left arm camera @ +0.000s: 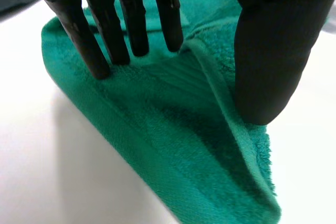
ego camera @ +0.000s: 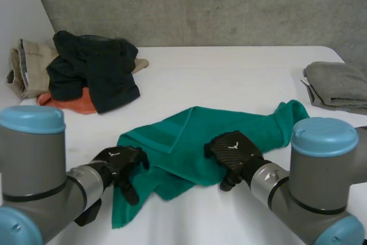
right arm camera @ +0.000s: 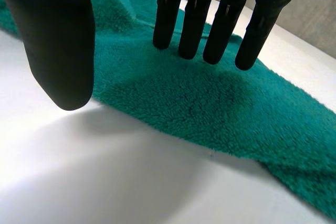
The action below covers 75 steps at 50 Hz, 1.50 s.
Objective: Fold the laundry.
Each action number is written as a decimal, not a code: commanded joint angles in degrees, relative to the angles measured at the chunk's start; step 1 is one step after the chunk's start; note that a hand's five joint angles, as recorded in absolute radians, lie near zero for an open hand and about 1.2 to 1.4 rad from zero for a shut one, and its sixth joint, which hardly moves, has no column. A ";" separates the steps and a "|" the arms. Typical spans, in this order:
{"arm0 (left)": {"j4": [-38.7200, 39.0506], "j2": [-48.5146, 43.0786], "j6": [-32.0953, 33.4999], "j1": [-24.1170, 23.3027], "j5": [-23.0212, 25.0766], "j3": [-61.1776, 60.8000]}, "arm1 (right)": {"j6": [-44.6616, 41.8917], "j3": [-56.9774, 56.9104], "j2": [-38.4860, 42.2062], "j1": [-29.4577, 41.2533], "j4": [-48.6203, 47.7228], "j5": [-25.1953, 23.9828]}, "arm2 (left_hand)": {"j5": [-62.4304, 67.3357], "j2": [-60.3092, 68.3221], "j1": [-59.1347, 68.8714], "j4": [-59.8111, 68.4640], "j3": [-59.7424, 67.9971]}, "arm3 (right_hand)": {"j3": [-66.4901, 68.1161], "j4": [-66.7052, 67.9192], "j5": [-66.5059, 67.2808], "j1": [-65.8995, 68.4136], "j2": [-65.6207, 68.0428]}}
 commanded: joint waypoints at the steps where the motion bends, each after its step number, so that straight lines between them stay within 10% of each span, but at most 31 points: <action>1: -0.09 -5.30 0.09 -2.05 -2.03 4.89 | -5.31 -1.60 3.85 0.71 -5.17 2.12 | 32.62 32.97 32.42 32.73 32.83 | 26.27 26.30 26.38 26.43 26.34; 3: -0.18 -5.30 0.17 -3.10 -2.29 5.51 | -5.94 -1.86 3.76 0.71 -5.88 3.18 | 47.23 47.58 47.03 47.34 47.44 | 46.77 46.80 46.88 46.93 46.84; 18: 4.03 8.50 2.98 -4.51 -10.64 10.87 | -10.06 -5.55 -13.46 -2.71 8.77 6.09 | 52.67 53.02 52.47 52.78 52.88 | 46.86 46.88 46.96 47.02 46.93; 24: 4.92 6.41 15.34 -4.51 -10.46 12.10 | -13.84 -12.40 -13.73 -9.91 23.27 5.64 | 52.67 53.02 52.47 52.78 52.88 | 46.86 46.88 46.96 47.02 46.93; 32: 5.62 -5.19 26.36 -6.96 -11.17 18.76 | -13.24 -16.53 -5.14 -10.10 17.86 2.30 | 52.67 53.02 52.47 52.78 52.88 | 46.86 46.88 46.96 47.02 46.93; 40: 5.62 -7.58 26.10 -7.76 -13.27 24.67 | -1.84 -12.00 -3.35 -10.02 13.55 3.89 | 52.67 53.02 52.47 52.78 52.88 | -5.18 -5.16 -5.08 -5.03 -5.11; 54: 5.71 -3.98 26.01 -8.73 -13.72 25.20 | 4.61 1.47 -6.79 -2.64 0.46 2.39 | 52.67 53.02 52.47 52.78 52.88 | -5.39 -5.37 -5.29 -5.24 -5.32; 61: 5.62 -2.84 23.91 -9.61 -13.72 26.25 | 4.52 -4.14 3.66 1.68 -5.97 5.38 | 52.67 53.02 52.47 52.78 52.88 | -2.37 -2.35 -2.27 -2.22 -2.31; 67: 5.45 -0.12 20.66 -9.70 -13.63 27.04 | 3.47 -10.65 8.69 3.17 -5.53 10.65 | 52.67 53.02 52.47 52.78 52.88 | 46.85 46.88 46.96 47.01 46.92; 75: 3.25 1.65 21.71 -8.56 -13.45 25.20 | 0.84 -9.16 -9.40 2.47 -0.01 9.87 | 52.67 53.02 52.47 52.78 52.88 | 46.86 46.88 46.96 47.02 46.93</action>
